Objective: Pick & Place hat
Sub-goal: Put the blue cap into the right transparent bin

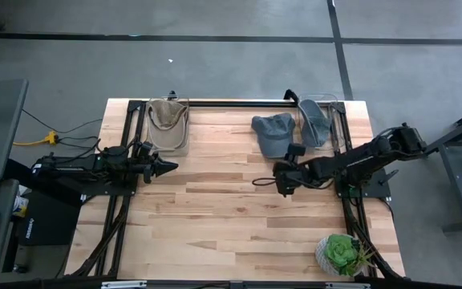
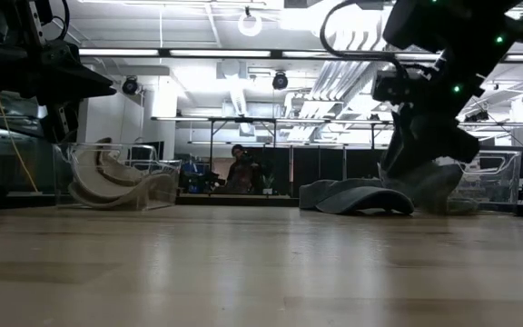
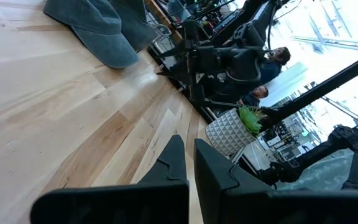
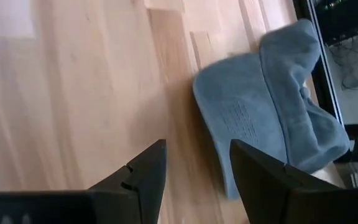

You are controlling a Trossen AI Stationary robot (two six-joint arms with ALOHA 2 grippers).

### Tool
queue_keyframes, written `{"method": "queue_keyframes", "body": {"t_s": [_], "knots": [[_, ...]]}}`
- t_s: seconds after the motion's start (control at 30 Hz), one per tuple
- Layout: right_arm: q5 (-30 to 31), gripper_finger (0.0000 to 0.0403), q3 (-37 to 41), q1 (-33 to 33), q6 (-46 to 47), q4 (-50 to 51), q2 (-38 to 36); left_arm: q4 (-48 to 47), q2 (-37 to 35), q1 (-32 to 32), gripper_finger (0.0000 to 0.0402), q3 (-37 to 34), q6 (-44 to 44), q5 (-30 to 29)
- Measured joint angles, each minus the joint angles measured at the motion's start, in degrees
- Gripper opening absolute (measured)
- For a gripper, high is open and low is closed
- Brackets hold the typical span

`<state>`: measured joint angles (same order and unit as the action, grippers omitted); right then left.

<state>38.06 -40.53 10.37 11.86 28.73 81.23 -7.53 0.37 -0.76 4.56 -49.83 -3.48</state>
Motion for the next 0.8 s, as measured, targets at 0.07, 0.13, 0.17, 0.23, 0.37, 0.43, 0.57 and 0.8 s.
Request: {"method": "queue_keyframes", "body": {"t_s": [0.07,0.13,0.17,0.23,0.37,0.43,0.57,0.8], "knots": [[-0.02,0.0179,0.64,-0.71,0.02,-0.25,0.0,0.0,0.01,0.0,0.0001,0.02,0.0,-0.01],[-0.25,0.019,1.43,-1.53,0.03,-1.1,0.0,0.0,0.01,0.01,0.0001,0.0,0.0,-0.01],[-0.78,0.0197,1.85,-1.96,-0.01,-1.55,0.0,0.0,0.0,-0.01,0.0001,0.0,0.01,0.01],[-1.35,0.0214,2.89,-2.68,-0.49,-3.02,0.07,0.0,0.01,0.0,0.0001,0.0,0.0,-0.01],[-0.9,0.0249,3.98,-4.03,-3.97,-5.78,1.72,0.0,0.0,0.0,0.0001,0.0,0.01,0.0],[0.48,0.0264,4.0,-4.52,-6.94,-6.99,3.3,0.0,-0.01,-0.01,0.0001,0.01,0.0,0.01],[4.5,0.0278,3.98,-5.66,-12.21,-9.82,6.58,-0.01,0.0,0.0,0.0001,0.0,0.01,0.0],[9.05,0.0279,3.98,-7.18,-17.63,-12.6,10.78,0.0,-0.01,-0.02,0.0001,0.02,0.01,0.01]]}}
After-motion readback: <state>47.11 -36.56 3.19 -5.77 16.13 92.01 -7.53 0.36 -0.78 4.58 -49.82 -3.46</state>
